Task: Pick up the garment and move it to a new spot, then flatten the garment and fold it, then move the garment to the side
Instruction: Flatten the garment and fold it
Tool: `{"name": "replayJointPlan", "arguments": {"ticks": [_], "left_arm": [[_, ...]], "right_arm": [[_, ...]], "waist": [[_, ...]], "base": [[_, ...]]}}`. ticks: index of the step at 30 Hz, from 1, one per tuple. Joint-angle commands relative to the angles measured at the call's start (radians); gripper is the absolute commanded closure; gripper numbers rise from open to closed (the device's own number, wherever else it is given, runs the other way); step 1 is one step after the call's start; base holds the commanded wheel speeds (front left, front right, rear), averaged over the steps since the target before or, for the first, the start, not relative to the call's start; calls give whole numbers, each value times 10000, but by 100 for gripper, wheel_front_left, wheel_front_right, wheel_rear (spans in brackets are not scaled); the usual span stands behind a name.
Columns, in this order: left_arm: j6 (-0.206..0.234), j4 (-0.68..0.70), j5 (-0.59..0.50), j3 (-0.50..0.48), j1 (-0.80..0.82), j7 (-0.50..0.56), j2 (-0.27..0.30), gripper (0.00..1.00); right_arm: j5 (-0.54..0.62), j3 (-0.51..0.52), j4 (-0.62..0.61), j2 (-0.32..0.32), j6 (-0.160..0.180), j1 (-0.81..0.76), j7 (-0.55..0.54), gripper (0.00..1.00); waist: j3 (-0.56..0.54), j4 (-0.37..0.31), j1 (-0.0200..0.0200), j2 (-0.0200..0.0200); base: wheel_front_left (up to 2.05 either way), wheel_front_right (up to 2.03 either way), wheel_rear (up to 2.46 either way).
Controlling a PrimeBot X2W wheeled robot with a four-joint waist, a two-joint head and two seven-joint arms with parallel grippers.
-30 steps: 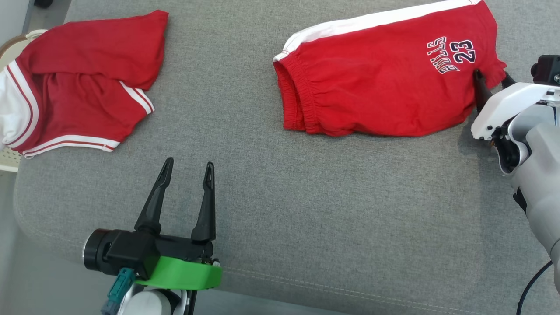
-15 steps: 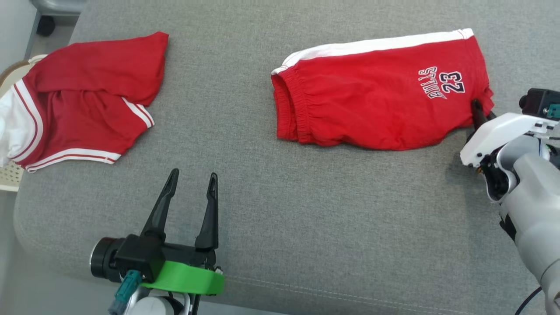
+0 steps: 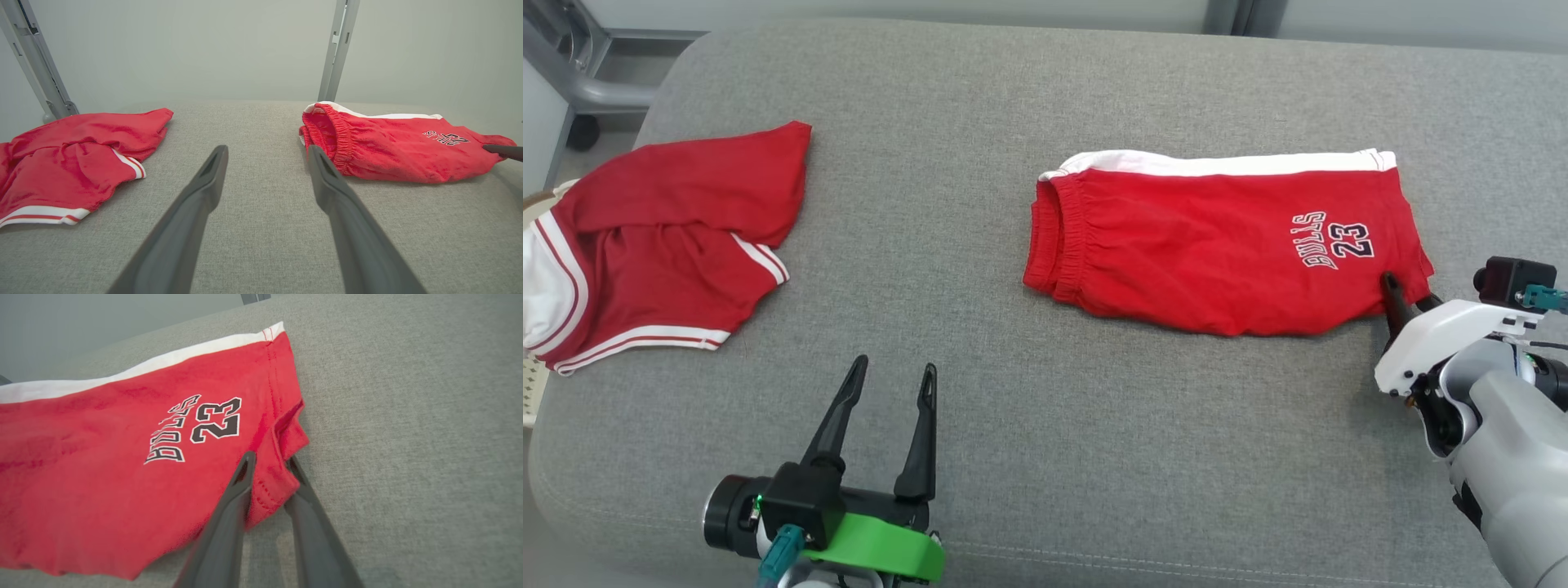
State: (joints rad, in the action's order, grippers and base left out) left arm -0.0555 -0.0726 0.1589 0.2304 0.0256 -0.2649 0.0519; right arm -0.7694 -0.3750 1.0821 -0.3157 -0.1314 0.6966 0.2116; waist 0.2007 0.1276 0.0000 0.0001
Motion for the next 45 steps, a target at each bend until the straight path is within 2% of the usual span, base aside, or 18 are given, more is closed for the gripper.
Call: {"name": "replayJointPlan", "arguments": {"ticks": [1,9,13,18,19,25,29,35,40,45], "left_arm": [[-76,-136,-169,26,-210,-6,26,0],[253,-955,185,-238,-407,-7,12,0],[415,-1323,358,-487,-482,-7,69,0],[580,-1643,447,-786,-533,-7,210,0],[580,-1643,447,-786,-533,-7,210,0],[667,-1765,389,-919,-647,-7,461,0],[566,-1839,338,-920,-805,-7,652,0],[408,-1789,496,-1037,-1033,-7,814,0],[515,-2088,651,-1246,-1106,-7,778,0],[412,-2654,778,-1230,-871,80,843,0]], "right_arm": [[136,47,-36,-23,14,-246,68,0],[795,590,-446,63,14,-857,502,0],[1934,1571,-1756,109,12,-1554,539,0],[3658,3224,-3943,1003,12,-3326,526,0],[3658,3224,-3943,1003,12,-3326,526,0],[5134,4027,-5885,2072,12,-5126,527,0],[5556,4069,-6664,2427,12,-5852,468,0],[5985,3761,-7569,2600,12,-6628,208,0],[6283,3602,-8008,2636,12,-7046,-102,0],[6248,3489,-8108,2646,12,-7149,-375,0]], "waist": [[-214,-85,0,-1],[-929,-163,0,-1],[-1400,-323,0,-1],[-2039,-572,0,-1],[-2039,-572,0,-1],[-2419,-898,0,-1],[-2560,-1016,0,-1],[-2742,-1090,0,-1],[-2837,-1155,0,-1],[-2870,-1270,0,-1]], "base": [[0,0,0],[0,0,0],[0,0,0],[0,0,0],[0,0,0],[0,0,0],[0,0,0],[0,0,0],[0,0,0],[0,0,0]]}}
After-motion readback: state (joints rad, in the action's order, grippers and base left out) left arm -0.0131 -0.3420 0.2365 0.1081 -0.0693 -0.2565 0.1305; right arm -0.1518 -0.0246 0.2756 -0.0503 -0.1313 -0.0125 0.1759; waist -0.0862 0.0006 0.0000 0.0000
